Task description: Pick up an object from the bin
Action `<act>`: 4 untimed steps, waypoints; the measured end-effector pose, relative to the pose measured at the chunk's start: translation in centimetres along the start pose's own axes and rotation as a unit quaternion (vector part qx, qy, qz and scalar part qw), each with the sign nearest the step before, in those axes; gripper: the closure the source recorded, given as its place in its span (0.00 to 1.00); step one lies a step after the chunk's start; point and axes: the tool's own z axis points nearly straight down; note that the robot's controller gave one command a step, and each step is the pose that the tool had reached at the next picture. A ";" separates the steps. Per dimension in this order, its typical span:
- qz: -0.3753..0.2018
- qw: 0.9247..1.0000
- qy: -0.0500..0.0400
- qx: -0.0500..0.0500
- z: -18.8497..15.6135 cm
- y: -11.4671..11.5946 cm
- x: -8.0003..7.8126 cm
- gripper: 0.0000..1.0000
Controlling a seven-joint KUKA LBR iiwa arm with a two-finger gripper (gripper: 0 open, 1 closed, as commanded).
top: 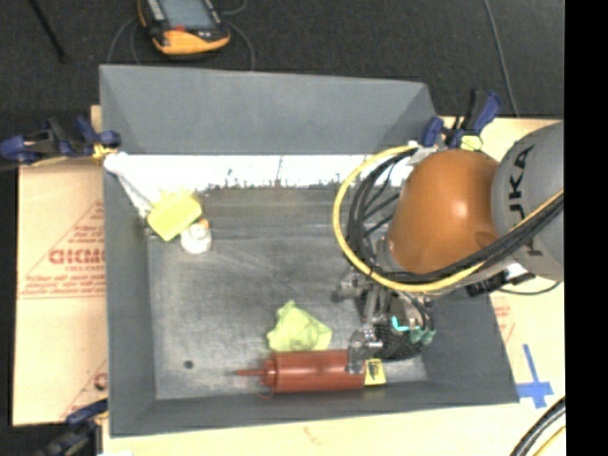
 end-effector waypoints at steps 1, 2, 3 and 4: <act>0.000 1.000 -0.004 0.000 -0.4 0.0 -0.2 0.00; 0.022 1.000 -0.006 -0.001 6.4 3.0 -1.2 0.00; 0.017 1.000 0.001 0.000 10.6 4.1 -1.0 0.00; 0.140 0.990 -0.003 -0.001 7.0 3.0 -1.9 0.00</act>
Offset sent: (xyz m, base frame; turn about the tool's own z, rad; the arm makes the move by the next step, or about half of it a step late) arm 0.0154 0.0532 -0.1190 0.0733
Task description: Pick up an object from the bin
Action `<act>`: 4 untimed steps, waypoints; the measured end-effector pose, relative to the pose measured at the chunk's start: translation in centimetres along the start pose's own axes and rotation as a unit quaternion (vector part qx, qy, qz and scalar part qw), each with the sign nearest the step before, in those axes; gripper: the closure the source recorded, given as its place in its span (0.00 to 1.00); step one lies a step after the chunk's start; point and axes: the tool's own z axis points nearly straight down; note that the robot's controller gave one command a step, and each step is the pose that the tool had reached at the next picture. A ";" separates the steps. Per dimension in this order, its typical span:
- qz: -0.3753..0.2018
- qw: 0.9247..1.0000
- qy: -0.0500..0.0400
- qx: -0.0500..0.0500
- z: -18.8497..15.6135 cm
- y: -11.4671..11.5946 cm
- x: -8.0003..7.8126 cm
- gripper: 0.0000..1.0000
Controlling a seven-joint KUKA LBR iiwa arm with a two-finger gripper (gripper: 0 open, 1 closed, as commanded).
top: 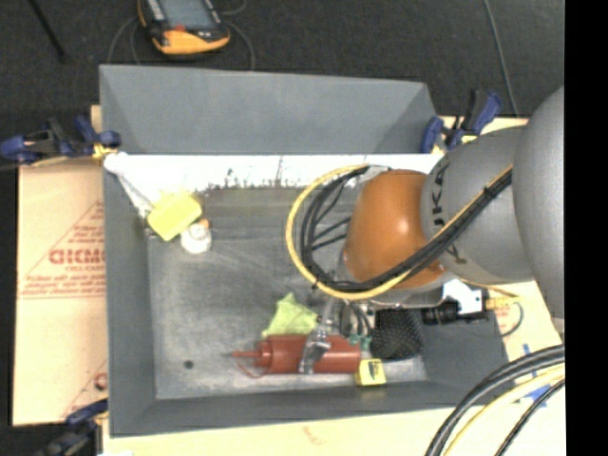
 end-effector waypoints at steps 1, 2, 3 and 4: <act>-0.111 0.994 -0.002 0.001 3.9 0.8 1.1 0.00; 0.079 0.997 -0.002 -0.004 4.4 0.9 -1.2 1.00; 0.079 0.997 -0.003 -0.004 4.4 0.9 -1.2 1.00; 0.078 0.997 -0.003 -0.004 4.2 0.9 -1.2 1.00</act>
Offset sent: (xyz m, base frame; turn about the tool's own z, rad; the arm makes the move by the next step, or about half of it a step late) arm 0.0108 0.0025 -0.0491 0.1636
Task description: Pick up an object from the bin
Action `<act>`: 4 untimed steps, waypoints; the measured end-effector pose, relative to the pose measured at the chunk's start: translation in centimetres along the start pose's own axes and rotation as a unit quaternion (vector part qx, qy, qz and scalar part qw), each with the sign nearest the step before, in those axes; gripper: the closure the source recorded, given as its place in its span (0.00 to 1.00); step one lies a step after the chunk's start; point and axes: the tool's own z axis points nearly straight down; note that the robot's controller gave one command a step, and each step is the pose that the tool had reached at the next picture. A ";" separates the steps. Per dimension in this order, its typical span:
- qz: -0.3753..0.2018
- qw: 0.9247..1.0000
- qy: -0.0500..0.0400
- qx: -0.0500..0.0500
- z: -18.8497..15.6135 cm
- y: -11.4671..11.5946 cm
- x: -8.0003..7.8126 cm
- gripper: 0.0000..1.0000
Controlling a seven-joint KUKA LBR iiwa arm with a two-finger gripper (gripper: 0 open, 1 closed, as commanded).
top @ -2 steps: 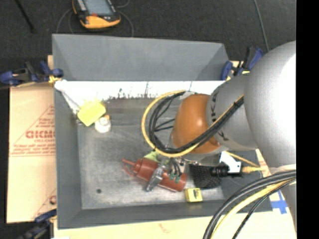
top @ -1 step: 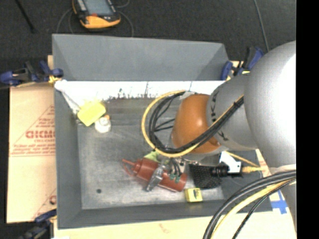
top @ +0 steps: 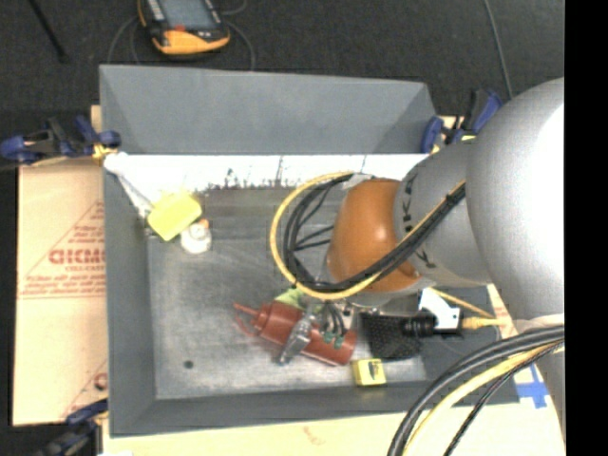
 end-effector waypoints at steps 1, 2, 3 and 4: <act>-0.001 1.000 0.001 0.001 -0.8 0.0 0.0 1.00; -0.001 1.000 0.003 0.004 -2.7 -0.2 0.1 1.00; -0.002 1.000 0.000 0.003 -3.9 -0.1 -0.1 1.00; -0.002 1.000 0.002 0.004 -4.8 -0.1 0.0 1.00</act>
Offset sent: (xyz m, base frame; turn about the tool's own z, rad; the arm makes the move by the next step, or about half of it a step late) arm -0.0003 0.0001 0.0360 0.0000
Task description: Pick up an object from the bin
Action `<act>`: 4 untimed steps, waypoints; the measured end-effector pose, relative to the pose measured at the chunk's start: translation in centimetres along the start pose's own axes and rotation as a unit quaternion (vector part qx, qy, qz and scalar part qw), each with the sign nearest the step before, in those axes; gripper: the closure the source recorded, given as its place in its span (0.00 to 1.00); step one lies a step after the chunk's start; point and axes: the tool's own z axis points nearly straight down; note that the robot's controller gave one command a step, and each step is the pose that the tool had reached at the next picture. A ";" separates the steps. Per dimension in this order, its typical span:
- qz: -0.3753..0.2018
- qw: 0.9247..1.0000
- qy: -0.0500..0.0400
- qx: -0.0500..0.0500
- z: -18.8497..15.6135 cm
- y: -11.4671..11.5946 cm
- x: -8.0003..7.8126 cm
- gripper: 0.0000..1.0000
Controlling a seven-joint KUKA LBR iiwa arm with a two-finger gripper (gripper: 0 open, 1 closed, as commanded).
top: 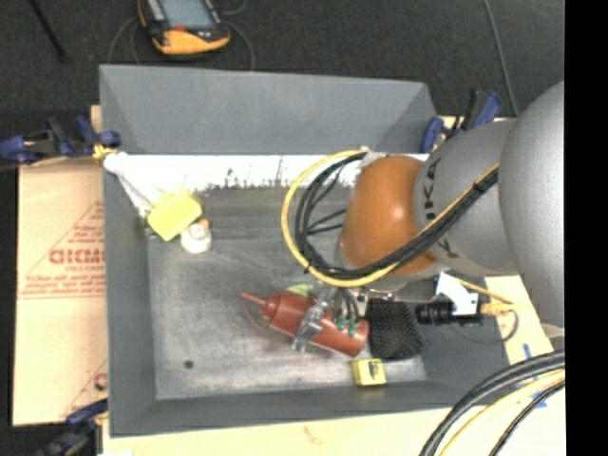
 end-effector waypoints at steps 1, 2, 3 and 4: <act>-0.001 1.000 0.000 0.000 -0.9 0.0 -0.1 1.00; -0.001 1.000 -0.001 -0.001 -1.3 0.0 -0.1 1.00; -0.002 1.000 0.001 0.001 -1.8 -0.1 0.0 1.00; -0.003 1.000 0.001 0.001 -3.3 -0.1 -0.1 1.00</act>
Offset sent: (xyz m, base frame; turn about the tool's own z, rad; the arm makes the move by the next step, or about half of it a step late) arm 0.0000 0.0000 0.0128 0.0000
